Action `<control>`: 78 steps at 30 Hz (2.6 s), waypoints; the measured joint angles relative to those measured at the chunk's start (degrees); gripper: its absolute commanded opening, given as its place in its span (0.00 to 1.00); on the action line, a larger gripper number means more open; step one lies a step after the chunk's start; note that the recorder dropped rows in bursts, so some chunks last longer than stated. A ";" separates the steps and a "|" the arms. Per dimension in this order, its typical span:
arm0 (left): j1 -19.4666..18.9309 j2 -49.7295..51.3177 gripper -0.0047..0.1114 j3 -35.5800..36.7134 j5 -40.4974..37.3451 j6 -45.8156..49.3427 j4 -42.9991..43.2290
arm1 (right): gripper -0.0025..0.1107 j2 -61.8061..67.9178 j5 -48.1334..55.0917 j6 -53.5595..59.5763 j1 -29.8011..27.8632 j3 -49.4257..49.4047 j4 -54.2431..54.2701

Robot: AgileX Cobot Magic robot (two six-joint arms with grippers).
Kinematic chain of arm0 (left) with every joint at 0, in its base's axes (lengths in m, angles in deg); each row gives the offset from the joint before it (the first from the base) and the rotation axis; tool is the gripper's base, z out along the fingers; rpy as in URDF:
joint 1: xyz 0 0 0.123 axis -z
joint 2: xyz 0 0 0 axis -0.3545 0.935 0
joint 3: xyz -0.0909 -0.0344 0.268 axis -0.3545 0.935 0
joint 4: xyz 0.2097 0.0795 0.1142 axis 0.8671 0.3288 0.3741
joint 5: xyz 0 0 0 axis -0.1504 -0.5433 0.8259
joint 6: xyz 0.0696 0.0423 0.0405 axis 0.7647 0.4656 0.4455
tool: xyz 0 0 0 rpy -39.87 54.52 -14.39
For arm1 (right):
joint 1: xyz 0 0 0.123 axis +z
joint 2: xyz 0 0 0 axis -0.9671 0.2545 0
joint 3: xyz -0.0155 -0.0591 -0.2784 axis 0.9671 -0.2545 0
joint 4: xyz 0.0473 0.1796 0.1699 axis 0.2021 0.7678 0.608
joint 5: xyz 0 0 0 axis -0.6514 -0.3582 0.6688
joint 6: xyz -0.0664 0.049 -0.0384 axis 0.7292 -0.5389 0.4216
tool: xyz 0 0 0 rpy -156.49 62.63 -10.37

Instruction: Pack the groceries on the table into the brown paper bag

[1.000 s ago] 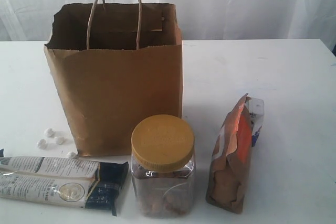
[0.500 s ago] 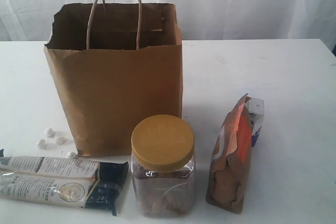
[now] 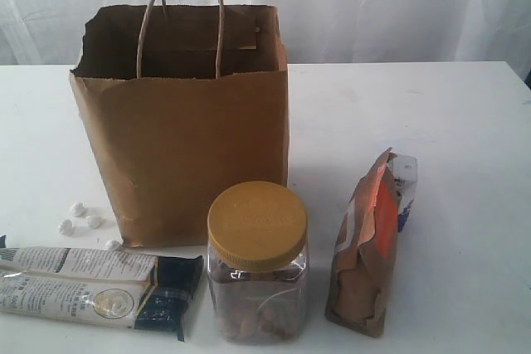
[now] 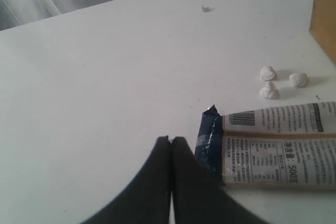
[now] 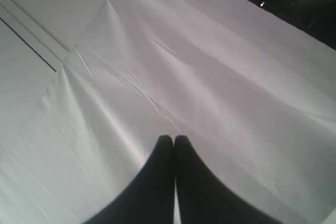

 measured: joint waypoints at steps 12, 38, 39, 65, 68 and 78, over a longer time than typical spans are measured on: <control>0.00 0.00 0.04 0.00 -1.63 -6.76 5.15 | 0.02 4.18 42.73 9.80 0.00 17.34 -26.11; 0.00 0.00 0.04 0.00 -1.93 -7.59 6.21 | 0.02 51.80 88.27 48.11 10.76 48.21 -0.55; 0.00 0.00 0.04 0.00 -2.05 -7.97 6.21 | 0.02 51.65 88.27 47.76 11.43 49.47 0.12; 0.00 0.00 0.04 0.00 -1.08 -13.95 -6.47 | 0.02 51.55 74.62 61.71 14.81 53.63 29.43; 0.00 0.00 0.04 0.00 -1.08 -13.95 -6.47 | 0.02 51.55 74.75 61.11 14.81 56.61 29.43; 1.37 0.00 0.04 0.00 -0.97 -13.95 -6.47 | 0.02 60.53 84.88 36.35 14.81 68.03 6.11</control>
